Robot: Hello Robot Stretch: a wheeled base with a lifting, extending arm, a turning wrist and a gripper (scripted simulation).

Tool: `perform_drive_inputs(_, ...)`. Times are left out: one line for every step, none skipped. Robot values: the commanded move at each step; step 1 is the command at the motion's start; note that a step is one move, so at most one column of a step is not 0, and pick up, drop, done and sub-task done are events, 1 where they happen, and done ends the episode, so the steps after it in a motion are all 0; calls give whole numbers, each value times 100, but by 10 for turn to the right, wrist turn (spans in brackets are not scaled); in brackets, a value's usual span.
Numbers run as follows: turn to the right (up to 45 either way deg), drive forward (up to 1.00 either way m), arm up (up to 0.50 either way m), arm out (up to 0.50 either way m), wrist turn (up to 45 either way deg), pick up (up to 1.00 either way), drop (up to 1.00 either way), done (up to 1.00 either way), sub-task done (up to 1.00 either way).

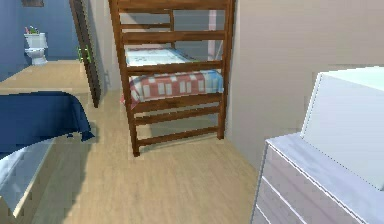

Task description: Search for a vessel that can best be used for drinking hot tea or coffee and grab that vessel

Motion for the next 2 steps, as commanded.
perform_drive_inputs(0, 0, -10, 0, 0, 0, 0, 0, 0)
perform_drive_inputs(0, 0, 0, 0, 0, 100, 0, 0, 0)
